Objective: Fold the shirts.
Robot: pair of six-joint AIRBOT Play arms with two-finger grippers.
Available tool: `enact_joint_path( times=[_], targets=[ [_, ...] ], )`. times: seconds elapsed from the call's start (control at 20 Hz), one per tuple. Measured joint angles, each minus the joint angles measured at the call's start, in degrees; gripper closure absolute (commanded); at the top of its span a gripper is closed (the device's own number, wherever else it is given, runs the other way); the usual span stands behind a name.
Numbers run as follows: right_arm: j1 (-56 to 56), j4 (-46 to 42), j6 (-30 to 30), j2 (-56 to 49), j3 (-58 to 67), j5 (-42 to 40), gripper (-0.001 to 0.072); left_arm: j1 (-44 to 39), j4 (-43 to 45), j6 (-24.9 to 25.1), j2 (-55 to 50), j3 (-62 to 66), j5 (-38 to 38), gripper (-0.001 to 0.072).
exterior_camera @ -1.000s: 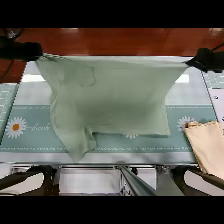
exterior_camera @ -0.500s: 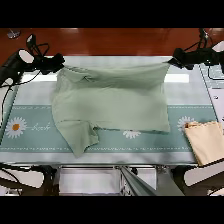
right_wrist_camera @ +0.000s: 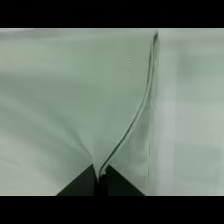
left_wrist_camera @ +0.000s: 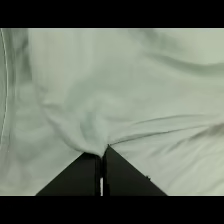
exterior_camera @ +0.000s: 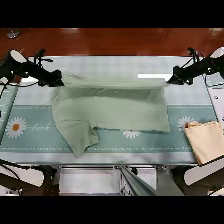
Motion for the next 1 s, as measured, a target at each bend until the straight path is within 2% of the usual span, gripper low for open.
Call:
enact_joint_path(
  times=[0.05,0.1,0.15,0.4,0.55,0.8,1.0],
  targets=[
    [0.3,-1.0,0.0,0.0,-1.3,0.3,0.0613,0.1,0.1,0.4,-0.7,-0.1,-1.7,0.0626],
    [0.6,-1.5,0.0,0.0,-2.4,0.5,0.0335,0.2,0.2,0.8,-1.4,-0.2,-3.4,0.0277],
    [0.8,-2.1,0.0,0.0,-3.1,0.4,0.0078,0.3,0.3,0.9,-1.9,-0.2,-4.9,0.0005],
    [-1.5,-3.8,1.1,2.6,-2.0,5.2,0.0087,2.4,3.0,-0.4,-1.4,1.1,-12.9,0.0001],
    [-6.4,-5.4,1.0,9.0,-4.9,6.6,0.0087,4.9,2.2,-0.9,3.8,-4.5,-14.6,0.0001],
    [-15.1,-5.2,-2.4,25.3,-27.8,-1.6,0.0087,14.3,-1.3,2.1,17.9,-27.2,-11.8,0.0001],
    [-18.6,4.8,-8.3,36.5,-48.1,-8.4,0.0087,22.3,-7.6,3.6,29.2,-44.9,-5.2,0.0001]
  ],
)
